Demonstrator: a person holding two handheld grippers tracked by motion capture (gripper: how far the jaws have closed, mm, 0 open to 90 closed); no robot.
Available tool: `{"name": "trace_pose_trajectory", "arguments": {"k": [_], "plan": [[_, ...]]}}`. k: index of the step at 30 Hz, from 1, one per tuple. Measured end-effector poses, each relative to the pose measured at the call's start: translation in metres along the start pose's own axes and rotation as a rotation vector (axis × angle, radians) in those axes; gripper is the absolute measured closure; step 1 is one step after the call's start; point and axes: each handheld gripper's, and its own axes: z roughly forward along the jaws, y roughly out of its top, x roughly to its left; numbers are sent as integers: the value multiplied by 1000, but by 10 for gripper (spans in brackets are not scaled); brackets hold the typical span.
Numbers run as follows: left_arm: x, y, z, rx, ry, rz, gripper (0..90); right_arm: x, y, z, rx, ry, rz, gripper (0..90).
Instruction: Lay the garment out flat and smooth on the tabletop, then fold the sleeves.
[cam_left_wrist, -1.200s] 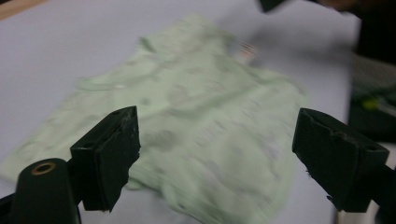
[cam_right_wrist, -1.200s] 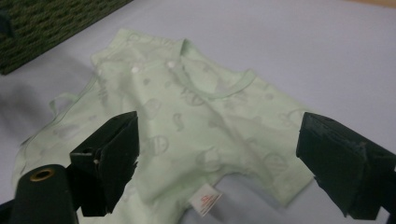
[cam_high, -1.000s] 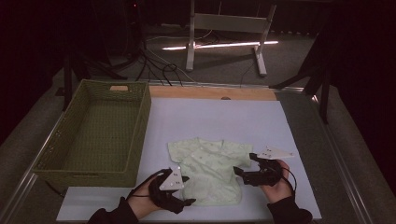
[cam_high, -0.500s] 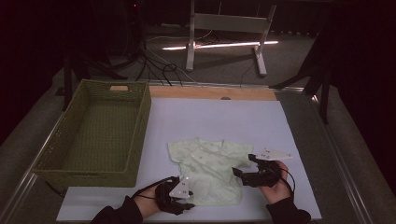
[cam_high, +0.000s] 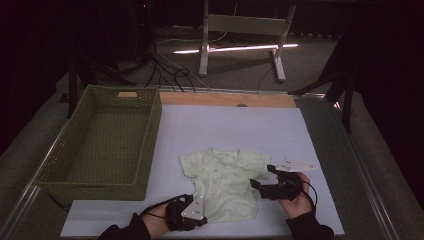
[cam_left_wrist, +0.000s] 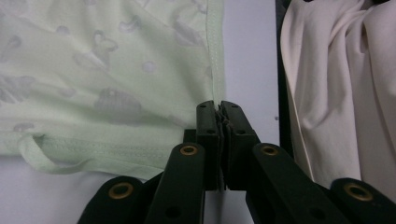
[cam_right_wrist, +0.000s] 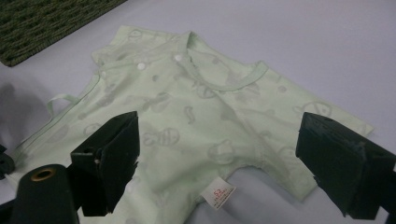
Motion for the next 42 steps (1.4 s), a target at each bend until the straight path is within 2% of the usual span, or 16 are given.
{"name": "trace_pose_trajectory", "arguments": {"k": [2,3,6,8,11,12,15,18,22,24,26,31,38,42], "plan": [[0,0,0,3,-12,-7,832,0,0,0,0,-2,-1,133],[0,0,-1,5,-31,-7,791,1,0,0,1,-1,-2,133],[-2,1,-2,-20,-35,-11,594,1,0,0,-5,-2,-1,132],[-1,1,-6,-47,-24,-31,465,1,0,-1,-8,-5,-4,132],[4,2,-15,-102,-15,-83,339,1,0,-2,-14,-3,-8,129],[6,1,-18,-116,-21,-88,289,1,0,-2,-20,-5,-8,127],[12,0,-26,-169,18,-143,167,1,0,-3,-34,-2,-16,120],[19,0,-31,-188,102,-175,61,0,-1,-4,-48,10,-15,107],[27,-1,-38,-210,166,-233,38,2,-2,-4,-62,16,-30,102],[31,-2,-41,-237,209,-255,38,4,-2,-4,-67,19,-36,99],[36,-3,-45,-274,219,-290,42,5,-2,-4,-72,19,-47,98],[47,-2,-55,-329,290,-353,42,6,-3,-4,-84,22,-55,96],[62,5,-64,-378,360,-416,42,6,-2,-5,-99,14,-67,95],[70,10,-67,-382,424,-435,42,6,-2,-4,-100,12,-75,95]]}}
